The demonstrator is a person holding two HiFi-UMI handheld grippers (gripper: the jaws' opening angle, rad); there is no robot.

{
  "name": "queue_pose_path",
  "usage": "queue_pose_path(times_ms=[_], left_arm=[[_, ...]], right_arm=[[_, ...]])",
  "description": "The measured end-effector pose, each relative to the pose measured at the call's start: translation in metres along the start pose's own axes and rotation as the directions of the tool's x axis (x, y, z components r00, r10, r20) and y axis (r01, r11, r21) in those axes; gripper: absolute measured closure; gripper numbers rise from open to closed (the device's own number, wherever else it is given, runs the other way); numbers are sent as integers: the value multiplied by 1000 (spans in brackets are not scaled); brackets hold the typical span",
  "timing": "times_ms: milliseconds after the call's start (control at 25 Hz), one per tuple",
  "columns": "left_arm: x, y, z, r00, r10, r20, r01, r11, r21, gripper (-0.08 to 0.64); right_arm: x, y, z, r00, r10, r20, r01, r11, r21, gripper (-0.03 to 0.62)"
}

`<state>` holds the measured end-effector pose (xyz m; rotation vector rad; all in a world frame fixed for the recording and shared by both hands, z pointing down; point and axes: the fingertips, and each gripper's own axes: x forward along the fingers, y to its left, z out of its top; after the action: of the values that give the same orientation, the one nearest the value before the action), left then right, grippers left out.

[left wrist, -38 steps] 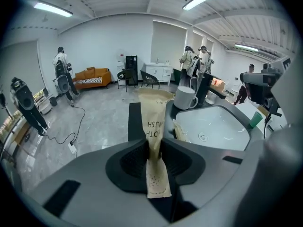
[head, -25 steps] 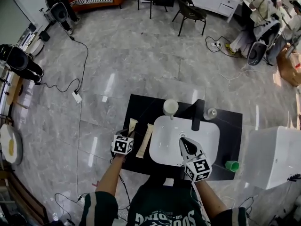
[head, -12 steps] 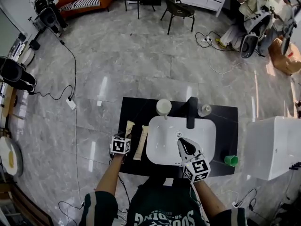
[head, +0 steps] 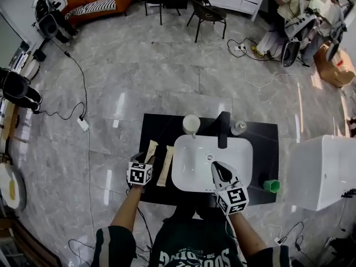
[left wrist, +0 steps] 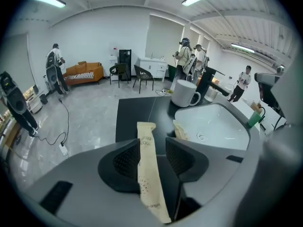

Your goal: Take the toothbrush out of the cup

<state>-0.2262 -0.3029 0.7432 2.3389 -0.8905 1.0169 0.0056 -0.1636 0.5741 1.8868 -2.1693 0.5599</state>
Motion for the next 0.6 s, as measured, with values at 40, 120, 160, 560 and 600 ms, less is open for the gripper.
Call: queue_pose_path(times_ms=[40,120,160,560,600], left_arm=[[-5,-6,5,1000,1,21,-1,1000,10,399],[-15,-17,14,998,1,65,-3,1000,22,399],[-19,-22,19,996,2,88,-4,1000,24,399],[-52,-102,65,965,-29,261,17,999,48,478],[-53,-113,68,962,-42,269,29,998,52,501]], right_arm=[[-3,-1,1,1000,-1,1,1,1000,-2,552],[-9,-3,3,1000,2,4,-2,1000,-4,552],[-12,-3,5,1000,7,7,-7,1000,-6,552],[-53,-31,14,998,-8,55,8,1000,0,552],[-59,-34,12,998,-11,57,11,1000,2,552]])
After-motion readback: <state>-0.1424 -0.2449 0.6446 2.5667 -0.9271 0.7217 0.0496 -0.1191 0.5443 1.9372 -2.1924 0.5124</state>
